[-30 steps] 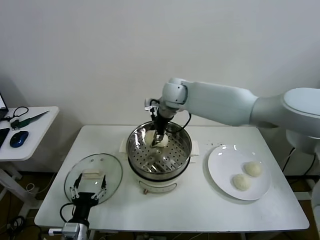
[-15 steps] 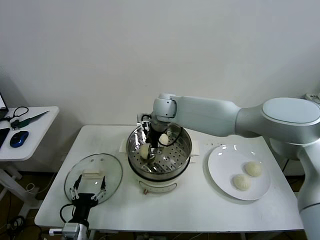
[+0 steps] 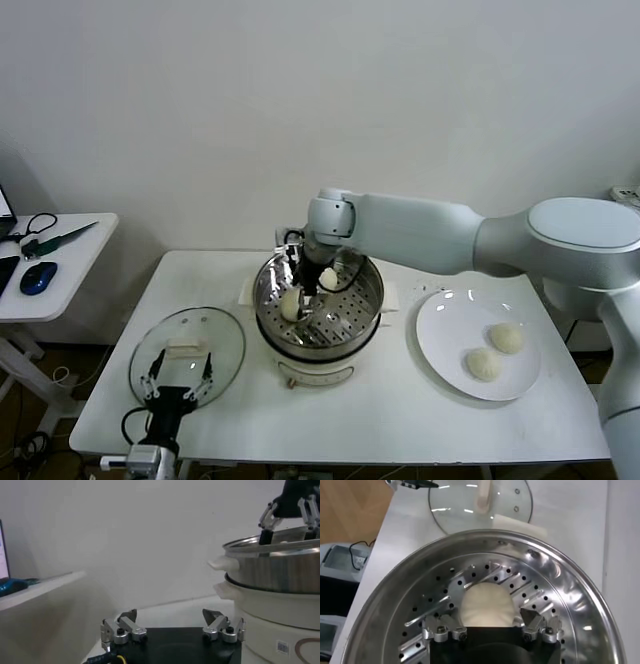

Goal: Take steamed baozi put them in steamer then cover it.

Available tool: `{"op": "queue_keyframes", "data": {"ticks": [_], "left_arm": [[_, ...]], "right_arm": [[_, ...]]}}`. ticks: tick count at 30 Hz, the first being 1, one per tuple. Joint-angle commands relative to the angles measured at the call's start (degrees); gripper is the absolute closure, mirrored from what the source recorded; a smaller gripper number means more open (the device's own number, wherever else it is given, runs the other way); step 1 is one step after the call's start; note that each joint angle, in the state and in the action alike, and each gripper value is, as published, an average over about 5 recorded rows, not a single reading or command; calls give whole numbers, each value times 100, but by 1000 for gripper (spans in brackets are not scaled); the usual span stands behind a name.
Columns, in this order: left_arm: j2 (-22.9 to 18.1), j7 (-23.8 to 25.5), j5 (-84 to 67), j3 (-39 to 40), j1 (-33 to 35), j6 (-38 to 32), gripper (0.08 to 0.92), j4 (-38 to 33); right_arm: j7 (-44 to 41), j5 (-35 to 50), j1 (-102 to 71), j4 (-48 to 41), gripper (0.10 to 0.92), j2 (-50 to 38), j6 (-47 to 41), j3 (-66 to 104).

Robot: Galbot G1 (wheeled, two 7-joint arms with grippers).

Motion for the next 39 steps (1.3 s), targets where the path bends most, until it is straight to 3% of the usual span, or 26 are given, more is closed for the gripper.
{"op": "queue_keyframes", "data": {"ticks": [1,15,26,32,39], "left_arm": [[-18,0,5,13,4,-8,177,9],[-7,17,14,-11,-62,34,177,-37],[-16,7,62,-35,-70,95,177,-106],[-22,5,121,-34,-41,105,177,-137],[-20,-2,147,-59,28,95,177,-163]], "right_arm": [[-185,-4,631,591,203,-829,78,-85],[-457,-398,1024,1930,203,-3436,283,-125],[-656,-2093,-1107,2438,203,-5200,598,772],[-731,-2935,-2668,2041,203,-5451,824,1942],[-721,-3337,-3499,1589,203,-5279,933,2542]]}}
